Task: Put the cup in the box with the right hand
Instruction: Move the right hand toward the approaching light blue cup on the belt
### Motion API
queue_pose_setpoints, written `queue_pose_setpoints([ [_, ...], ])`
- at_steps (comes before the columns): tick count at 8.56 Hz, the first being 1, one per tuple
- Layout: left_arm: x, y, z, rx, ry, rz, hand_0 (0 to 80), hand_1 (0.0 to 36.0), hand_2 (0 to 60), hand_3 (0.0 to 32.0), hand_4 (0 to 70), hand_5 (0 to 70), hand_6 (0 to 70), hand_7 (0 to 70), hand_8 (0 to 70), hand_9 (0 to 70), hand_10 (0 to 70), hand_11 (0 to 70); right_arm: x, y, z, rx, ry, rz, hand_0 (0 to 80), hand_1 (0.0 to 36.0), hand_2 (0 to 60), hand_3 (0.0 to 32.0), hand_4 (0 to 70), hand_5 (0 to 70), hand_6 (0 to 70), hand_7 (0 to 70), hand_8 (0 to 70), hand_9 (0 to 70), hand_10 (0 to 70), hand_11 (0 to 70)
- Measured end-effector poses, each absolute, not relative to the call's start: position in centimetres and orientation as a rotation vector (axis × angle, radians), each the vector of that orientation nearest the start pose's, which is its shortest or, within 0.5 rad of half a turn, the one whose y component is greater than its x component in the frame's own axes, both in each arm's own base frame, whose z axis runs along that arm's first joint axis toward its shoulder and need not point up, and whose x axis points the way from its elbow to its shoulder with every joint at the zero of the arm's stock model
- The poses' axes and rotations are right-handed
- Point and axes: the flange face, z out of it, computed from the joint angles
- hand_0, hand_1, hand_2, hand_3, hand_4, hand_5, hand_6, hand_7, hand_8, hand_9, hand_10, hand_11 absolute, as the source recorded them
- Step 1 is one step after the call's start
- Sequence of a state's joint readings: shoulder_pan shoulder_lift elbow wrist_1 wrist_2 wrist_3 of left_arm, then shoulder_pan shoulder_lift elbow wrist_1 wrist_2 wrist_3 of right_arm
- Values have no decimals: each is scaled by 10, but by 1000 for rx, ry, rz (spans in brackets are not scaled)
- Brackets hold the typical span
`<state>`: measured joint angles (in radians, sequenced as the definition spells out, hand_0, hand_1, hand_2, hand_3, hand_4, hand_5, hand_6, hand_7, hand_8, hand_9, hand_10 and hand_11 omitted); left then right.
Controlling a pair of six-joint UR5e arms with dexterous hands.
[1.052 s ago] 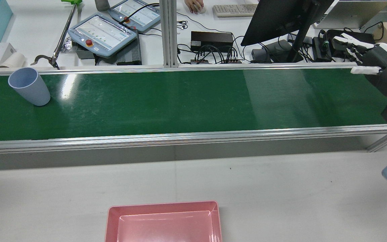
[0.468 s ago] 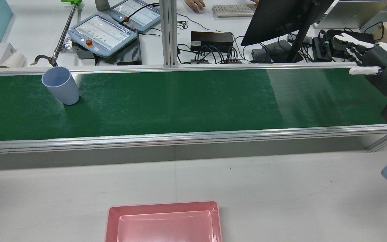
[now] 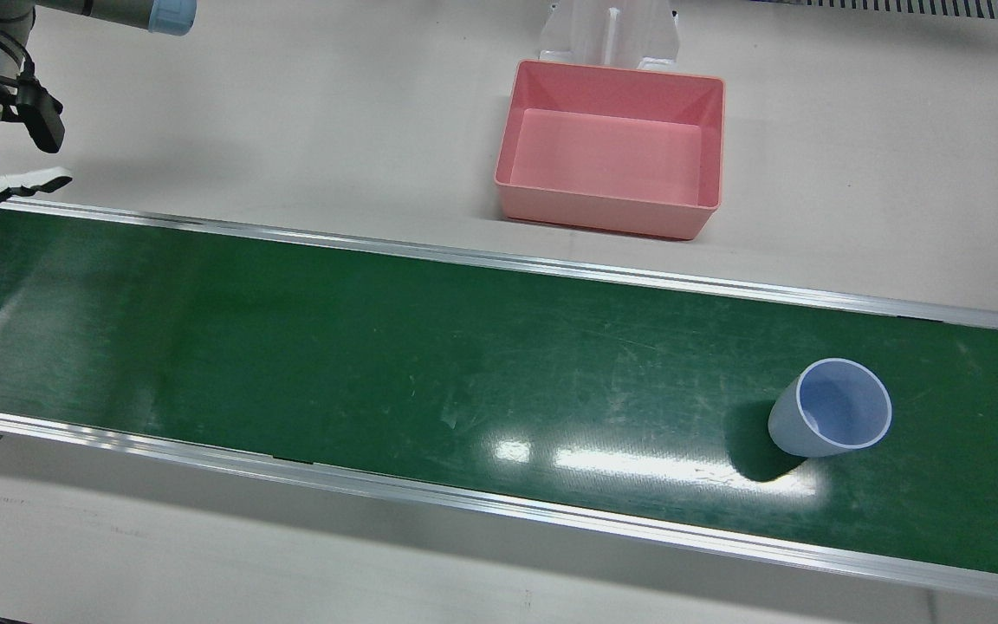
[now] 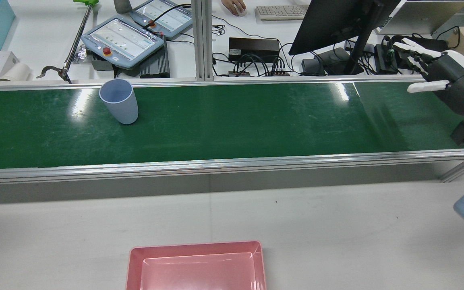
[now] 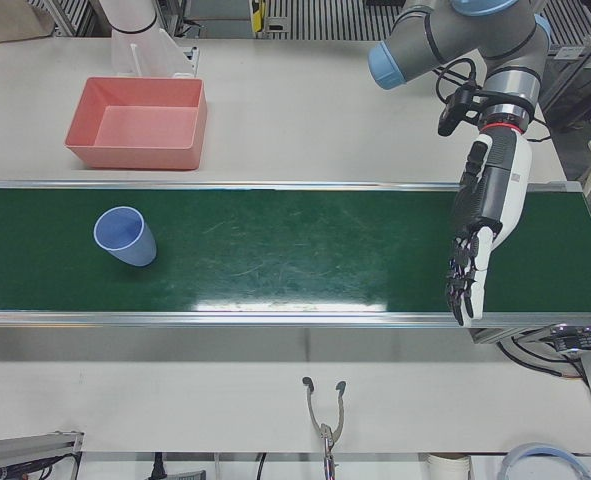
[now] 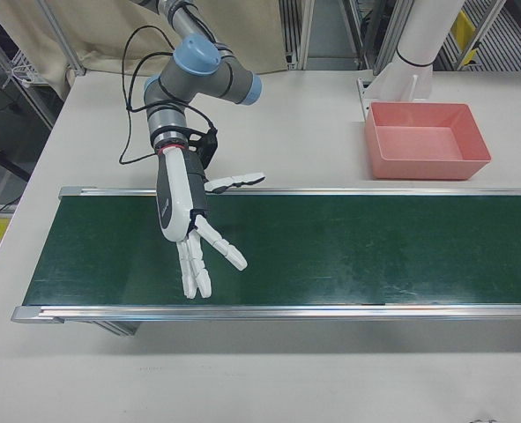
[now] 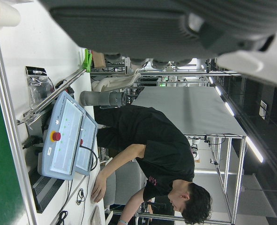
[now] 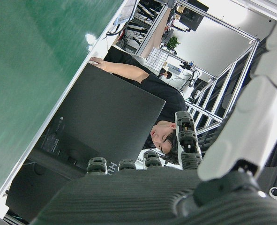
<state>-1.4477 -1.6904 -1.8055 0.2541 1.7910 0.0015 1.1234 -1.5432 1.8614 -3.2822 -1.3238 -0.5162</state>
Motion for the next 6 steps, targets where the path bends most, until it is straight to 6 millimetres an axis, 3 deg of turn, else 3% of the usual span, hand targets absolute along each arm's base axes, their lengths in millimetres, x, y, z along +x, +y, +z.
queue_pose_setpoints([
  [1, -46, -535, 538, -345, 2133, -1928, 0, 0, 0, 0, 0, 0, 0, 0, 0, 0, 0, 0, -77, -522, 550, -393, 2768, -2229, 427, 100, 138, 72, 33, 34, 21, 98, 0, 30, 24, 48],
  [2, -46, -535, 538, -344, 2134, -1928, 0, 0, 0, 0, 0, 0, 0, 0, 0, 0, 0, 0, -82, -526, 552, -392, 2773, -2233, 449, 70, 35, 76, 51, 32, 21, 103, 0, 32, 23, 46],
  [3, -46, -535, 538, -345, 2134, -1927, 0, 0, 0, 0, 0, 0, 0, 0, 0, 0, 0, 0, -87, -529, 551, -384, 2783, -2230, 458, 61, 0, 80, 57, 33, 21, 104, 1, 33, 24, 48],
  [5, -46, -535, 537, -345, 2134, -1926, 0, 0, 0, 0, 0, 0, 0, 0, 0, 0, 0, 0, -101, -530, 548, -356, 2805, -2226, 439, 79, 71, 78, 46, 32, 22, 107, 2, 34, 23, 47],
  [6, -46, -535, 537, -345, 2134, -1926, 0, 0, 0, 0, 0, 0, 0, 0, 0, 0, 0, 0, -108, -529, 548, -339, 2816, -2226, 439, 79, 71, 76, 44, 32, 22, 110, 1, 34, 23, 45],
])
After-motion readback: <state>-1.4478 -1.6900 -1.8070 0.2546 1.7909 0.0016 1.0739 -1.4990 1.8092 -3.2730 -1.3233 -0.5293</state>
